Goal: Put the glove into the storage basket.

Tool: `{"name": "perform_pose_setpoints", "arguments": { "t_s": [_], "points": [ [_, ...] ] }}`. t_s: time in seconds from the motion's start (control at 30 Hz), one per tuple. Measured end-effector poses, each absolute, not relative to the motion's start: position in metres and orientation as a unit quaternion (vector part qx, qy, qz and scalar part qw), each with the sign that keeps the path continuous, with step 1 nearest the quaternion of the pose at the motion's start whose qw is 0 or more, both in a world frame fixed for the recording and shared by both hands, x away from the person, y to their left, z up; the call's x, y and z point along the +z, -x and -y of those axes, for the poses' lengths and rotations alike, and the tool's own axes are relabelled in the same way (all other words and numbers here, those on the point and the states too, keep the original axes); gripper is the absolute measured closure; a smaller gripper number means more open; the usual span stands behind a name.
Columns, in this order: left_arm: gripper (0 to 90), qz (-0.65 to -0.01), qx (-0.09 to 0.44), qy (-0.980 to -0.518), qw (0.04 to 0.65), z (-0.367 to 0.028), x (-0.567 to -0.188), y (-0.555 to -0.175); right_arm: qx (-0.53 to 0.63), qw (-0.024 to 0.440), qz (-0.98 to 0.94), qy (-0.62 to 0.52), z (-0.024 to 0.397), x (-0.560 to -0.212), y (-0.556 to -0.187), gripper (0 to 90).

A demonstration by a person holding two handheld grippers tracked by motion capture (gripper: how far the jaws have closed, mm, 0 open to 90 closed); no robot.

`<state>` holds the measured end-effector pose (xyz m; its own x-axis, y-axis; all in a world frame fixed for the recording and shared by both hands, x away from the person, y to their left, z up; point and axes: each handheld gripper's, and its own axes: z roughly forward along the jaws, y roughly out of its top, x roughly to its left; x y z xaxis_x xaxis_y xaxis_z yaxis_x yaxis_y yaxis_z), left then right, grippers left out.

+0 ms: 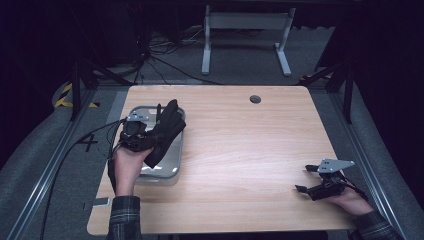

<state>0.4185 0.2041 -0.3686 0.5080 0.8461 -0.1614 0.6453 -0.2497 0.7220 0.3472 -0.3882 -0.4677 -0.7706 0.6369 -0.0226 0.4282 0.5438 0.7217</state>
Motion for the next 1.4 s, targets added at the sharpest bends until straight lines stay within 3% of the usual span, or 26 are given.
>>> {"name": "perform_pose_setpoints", "arguments": {
  "t_s": [0.67,0.73,0.97,1.4],
  "points": [
    [63.4,-0.499,0.113,-0.795,0.325,-0.212,-0.397,-0.439,0.366,0.143,-0.867,-0.308,0.388,-0.468,-0.347,10.3],
    [60.1,-0.504,0.111,-0.796,0.316,-0.211,-0.399,-0.442,0.366,0.143,-0.867,-0.308,0.388,-0.468,-0.347,10.3],
    [36.4,-0.510,0.123,-0.793,0.311,-0.211,-0.402,-0.444,0.366,0.143,-0.867,-0.308,0.388,-0.468,-0.347,10.3],
    [21.1,-0.493,0.130,-0.786,0.350,-0.198,-0.387,-0.435,0.366,0.143,-0.867,-0.308,0.388,-0.468,-0.347,10.3]
  ]
}}
